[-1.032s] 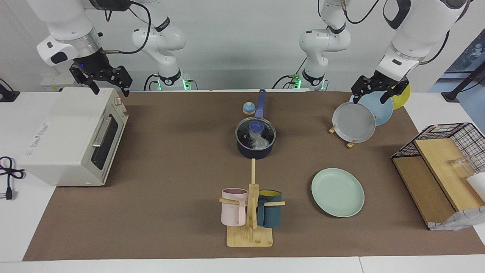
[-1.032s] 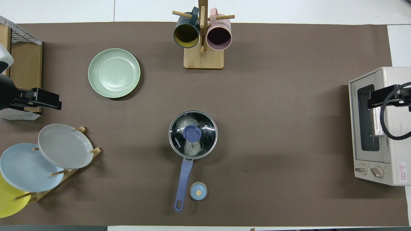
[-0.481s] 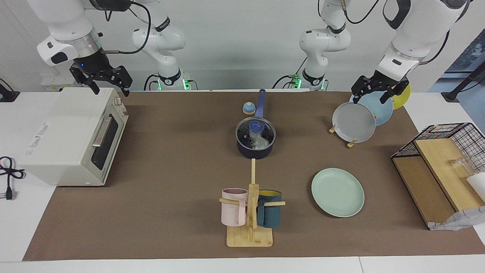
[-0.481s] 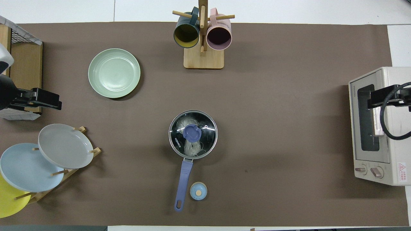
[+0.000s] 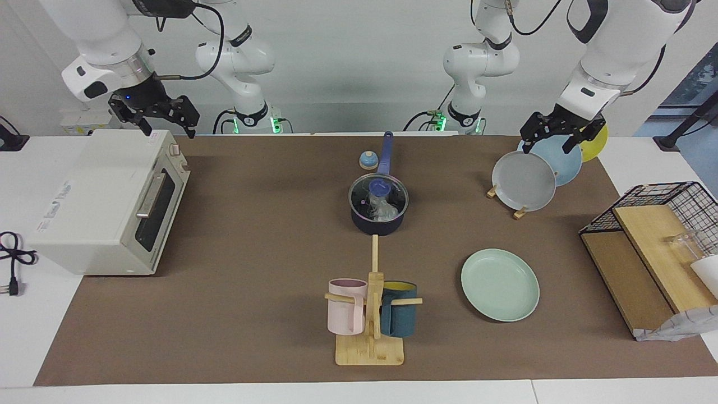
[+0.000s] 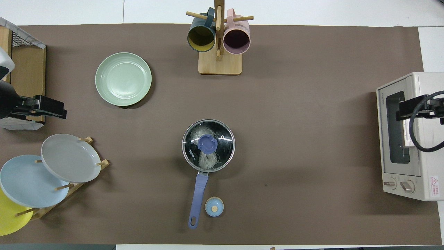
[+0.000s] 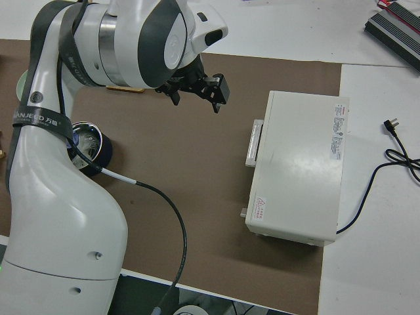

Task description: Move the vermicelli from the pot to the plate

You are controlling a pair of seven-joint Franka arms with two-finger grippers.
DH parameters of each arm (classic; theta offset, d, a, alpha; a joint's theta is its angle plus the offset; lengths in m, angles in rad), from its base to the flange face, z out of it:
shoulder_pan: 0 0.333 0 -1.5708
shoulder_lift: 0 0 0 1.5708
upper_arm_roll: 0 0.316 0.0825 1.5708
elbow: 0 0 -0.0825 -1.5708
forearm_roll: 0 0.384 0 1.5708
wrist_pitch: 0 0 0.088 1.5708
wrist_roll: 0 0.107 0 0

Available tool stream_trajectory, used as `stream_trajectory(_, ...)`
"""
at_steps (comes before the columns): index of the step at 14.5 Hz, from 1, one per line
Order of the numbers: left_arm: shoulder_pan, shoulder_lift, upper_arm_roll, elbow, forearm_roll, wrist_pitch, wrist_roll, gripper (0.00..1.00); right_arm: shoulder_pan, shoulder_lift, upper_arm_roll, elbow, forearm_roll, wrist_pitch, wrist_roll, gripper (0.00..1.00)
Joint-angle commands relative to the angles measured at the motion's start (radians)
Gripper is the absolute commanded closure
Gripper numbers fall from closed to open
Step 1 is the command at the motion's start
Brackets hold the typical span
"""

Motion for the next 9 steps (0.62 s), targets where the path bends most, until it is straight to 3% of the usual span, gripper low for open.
stream_trajectory(1, 0.013, -0.015, -0.005, -0.016, -0.011, 0.007, 0.0, 0.0, 0.02, -0.028, 0.01, -0.033, 0.011, 0.004, -0.039, 0.0)
stream_trajectory(6, 0.013, -0.015, -0.005, -0.016, -0.011, 0.007, 0.0, 0.0, 0.141, -0.01, 0.012, -0.025, 0.011, 0.04, -0.012, 0.0)
stream_trajectory(9, 0.013, -0.015, -0.005, -0.016, -0.011, 0.007, 0.0, 0.0, 0.204, 0.026, 0.014, -0.019, 0.124, 0.1, 0.109, 0.0)
